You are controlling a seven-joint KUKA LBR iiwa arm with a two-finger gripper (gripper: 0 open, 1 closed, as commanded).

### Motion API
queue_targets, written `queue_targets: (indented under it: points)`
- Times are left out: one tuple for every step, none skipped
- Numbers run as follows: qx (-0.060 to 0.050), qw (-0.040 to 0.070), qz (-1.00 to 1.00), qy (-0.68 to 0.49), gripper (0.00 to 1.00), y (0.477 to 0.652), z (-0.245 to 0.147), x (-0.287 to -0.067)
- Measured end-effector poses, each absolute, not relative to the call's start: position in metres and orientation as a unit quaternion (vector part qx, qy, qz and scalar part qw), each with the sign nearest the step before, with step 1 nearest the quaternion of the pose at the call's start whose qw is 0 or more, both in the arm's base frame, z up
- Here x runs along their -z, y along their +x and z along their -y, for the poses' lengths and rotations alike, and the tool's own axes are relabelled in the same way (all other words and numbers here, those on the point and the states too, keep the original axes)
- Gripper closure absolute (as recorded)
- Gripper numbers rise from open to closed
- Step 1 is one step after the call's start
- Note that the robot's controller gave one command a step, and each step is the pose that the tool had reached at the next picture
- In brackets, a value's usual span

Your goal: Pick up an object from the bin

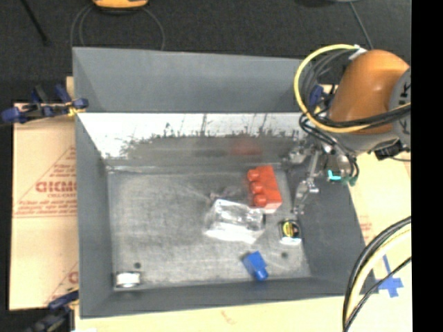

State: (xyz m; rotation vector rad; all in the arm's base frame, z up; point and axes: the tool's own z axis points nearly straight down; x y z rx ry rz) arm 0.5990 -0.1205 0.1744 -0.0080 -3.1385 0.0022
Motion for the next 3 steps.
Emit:
queue_targets:
  points:
    - [-0.002,-0.006,0.985,0.173,0.00,0.640,0.057,-0.074]
    - [-0.001,-0.006,0.987,0.161,0.00,0.606,0.141,-0.075]
    - [-0.002,-0.009,0.986,0.164,1.00,0.609,0.139,-0.077]
